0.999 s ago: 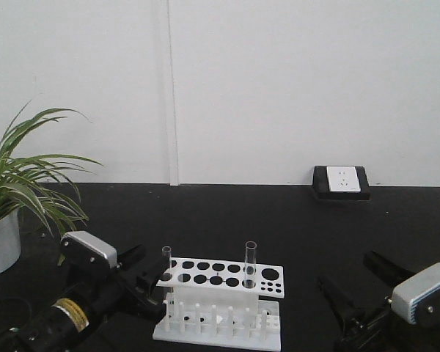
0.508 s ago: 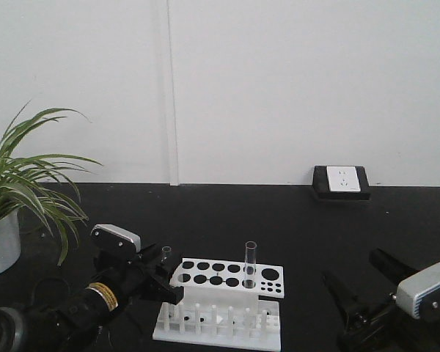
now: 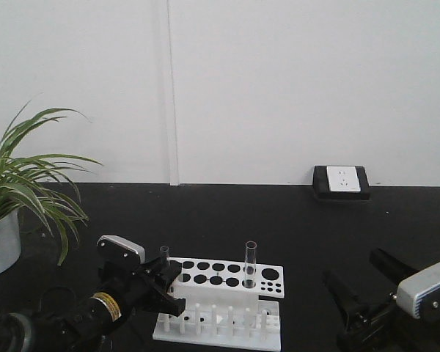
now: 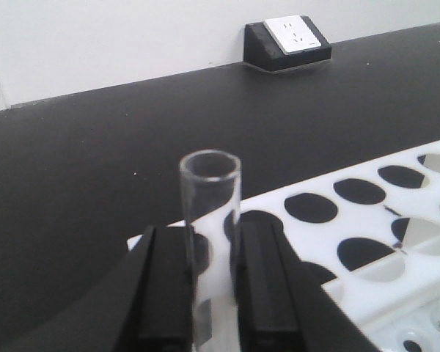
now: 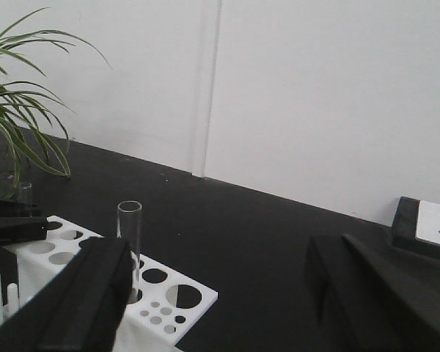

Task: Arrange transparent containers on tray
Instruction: 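Move both grippers down to the two glass tubes in the rack, then close the left gripper on its tube and lift it out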

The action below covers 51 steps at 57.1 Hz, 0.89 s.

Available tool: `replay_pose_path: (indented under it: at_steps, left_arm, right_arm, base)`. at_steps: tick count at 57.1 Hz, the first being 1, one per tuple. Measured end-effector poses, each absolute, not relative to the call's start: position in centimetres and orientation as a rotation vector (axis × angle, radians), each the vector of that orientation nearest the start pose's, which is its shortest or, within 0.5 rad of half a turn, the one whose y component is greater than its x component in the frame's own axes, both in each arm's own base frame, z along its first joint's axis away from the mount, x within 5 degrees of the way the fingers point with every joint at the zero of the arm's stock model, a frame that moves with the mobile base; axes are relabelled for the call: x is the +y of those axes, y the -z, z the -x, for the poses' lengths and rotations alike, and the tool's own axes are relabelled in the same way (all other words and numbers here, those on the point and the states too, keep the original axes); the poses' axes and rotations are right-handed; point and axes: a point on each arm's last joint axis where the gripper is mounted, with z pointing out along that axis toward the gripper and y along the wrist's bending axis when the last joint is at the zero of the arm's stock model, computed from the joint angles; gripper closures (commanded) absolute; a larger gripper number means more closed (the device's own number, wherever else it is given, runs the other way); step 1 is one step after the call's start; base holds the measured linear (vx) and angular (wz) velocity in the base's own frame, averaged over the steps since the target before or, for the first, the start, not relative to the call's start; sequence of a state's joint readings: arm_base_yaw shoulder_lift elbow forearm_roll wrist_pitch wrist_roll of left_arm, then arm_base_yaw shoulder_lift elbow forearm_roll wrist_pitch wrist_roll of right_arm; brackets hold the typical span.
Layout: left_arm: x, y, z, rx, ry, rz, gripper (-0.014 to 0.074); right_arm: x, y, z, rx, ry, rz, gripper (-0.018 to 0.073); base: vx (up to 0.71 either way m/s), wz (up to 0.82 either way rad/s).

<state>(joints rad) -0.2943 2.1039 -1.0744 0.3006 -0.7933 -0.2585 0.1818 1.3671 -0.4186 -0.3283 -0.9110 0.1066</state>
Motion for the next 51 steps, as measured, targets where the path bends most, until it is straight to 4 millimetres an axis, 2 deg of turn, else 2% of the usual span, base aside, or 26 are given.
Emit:
replay_pose_path:
  at_steps: [6,10,16,23,29,38,44,51]
  left_arm:
    - [-14.3,-14.8,-40.5,1.708,0.432,-0.375,0.0604]
    - [-14.2,-16.2,-40.4,1.685,0.428,-0.374,0.0605]
    - [-14.0,-19.9,-39.9,1.625,0.418,-0.369,0.0605]
    - [-13.5,-25.5,-38.4,1.53,0.397,-0.374,0.0603]
    - [-12.9,-30.3,-36.4,1.458,0.364,-0.398,0.0603]
    - [-11.3,-37.0,-32.1,1.389,0.299,-0.397,0.0601]
    - [-10.0,-40.1,-29.1,1.385,0.256,-0.37,0.06]
    - [-8.9,-41.7,-26.9,1.415,0.205,-0.357,0.06]
  right_arm:
    - [6.8,-23.3,-24.0,1.497,-0.264,0.418,0.002]
    - [6.8,-23.3,-24.0,1.497,-0.264,0.418,0.002]
    - [6.8,-23.3,-24.0,1.497,-0.264,0.418,0.002]
    - [6.8,-23.5,-24.2,1.495,-0.261,0.418,0.002]
    - [7.0,-24.1,-24.9,1.497,-0.249,0.451,0.002]
    - [8.3,-24.0,-27.3,1.514,-0.269,0.586,0.002]
    - [9.2,-22.3,-29.2,1.564,-0.341,0.643,0.002]
    - [10.1,-19.7,-31.2,1.6,-0.408,0.674,0.002]
  base:
    - [0.0,0.0]
    - [0.0,0.0]
    - [0.0,0.0]
    - [0.0,0.0]
    - [0.0,0.0]
    - [0.0,0.0]
    - [0.0,0.0]
    - [0.0,0.0]
